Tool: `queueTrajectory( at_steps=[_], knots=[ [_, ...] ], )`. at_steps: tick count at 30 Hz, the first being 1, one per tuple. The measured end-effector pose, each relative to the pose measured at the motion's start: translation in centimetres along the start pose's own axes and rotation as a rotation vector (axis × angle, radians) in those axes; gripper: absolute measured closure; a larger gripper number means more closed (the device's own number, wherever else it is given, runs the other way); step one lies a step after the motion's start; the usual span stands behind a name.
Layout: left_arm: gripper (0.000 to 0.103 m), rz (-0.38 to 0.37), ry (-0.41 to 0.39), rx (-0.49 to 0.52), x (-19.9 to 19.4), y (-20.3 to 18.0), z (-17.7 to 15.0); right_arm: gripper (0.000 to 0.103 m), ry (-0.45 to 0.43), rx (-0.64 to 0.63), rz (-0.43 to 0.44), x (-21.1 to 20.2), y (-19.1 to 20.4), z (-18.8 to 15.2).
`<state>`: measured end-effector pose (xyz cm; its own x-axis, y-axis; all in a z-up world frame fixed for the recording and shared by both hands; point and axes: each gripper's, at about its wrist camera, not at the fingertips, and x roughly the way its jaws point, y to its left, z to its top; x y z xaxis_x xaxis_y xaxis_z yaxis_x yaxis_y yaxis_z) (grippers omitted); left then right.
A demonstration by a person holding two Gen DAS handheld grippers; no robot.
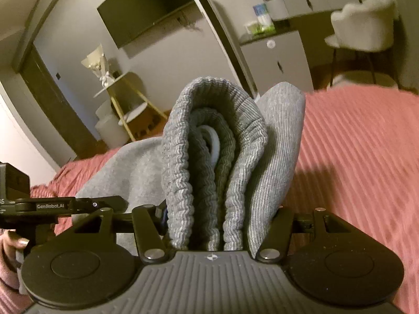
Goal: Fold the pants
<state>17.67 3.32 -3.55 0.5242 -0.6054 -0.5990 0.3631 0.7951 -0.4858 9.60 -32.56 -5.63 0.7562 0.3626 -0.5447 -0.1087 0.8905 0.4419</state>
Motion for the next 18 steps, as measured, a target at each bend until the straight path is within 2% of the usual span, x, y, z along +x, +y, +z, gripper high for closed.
queueTrajectory(
  at_steps=[5,9,11,13,14,16,18],
  knots=[
    [0.077,0.061,-0.034,0.004,2.3,1.9,3.7,0.046,-0.033,-0.047,-0.039,4.8,1.2,3.2],
    [0.076,0.122,-0.038,0.007,5.0,4.1,4.9,0.045,-0.024,-0.080,-0.080,9.1,1.3,3.9],
    [0.071,0.177,-0.011,-0.017,6.6,5.5,4.6,0.040,0.000,-0.076,-0.125,11.2,0.7,3.5],
    [0.068,0.242,0.035,-0.047,7.7,7.1,3.8,0.035,0.077,-0.068,-0.202,13.1,-0.3,3.2],
    [0.062,0.272,0.048,-0.056,7.5,7.9,3.3,0.030,0.091,-0.058,-0.245,13.3,-1.0,3.1],
    [0.061,0.262,0.013,-0.059,5.6,9.2,2.7,0.022,0.044,-0.039,-0.269,11.7,-2.1,3.3],
    [0.049,0.300,-0.044,-0.059,3.3,9.8,2.4,0.009,-0.072,-0.059,-0.349,8.9,-2.7,3.3]
  ],
)
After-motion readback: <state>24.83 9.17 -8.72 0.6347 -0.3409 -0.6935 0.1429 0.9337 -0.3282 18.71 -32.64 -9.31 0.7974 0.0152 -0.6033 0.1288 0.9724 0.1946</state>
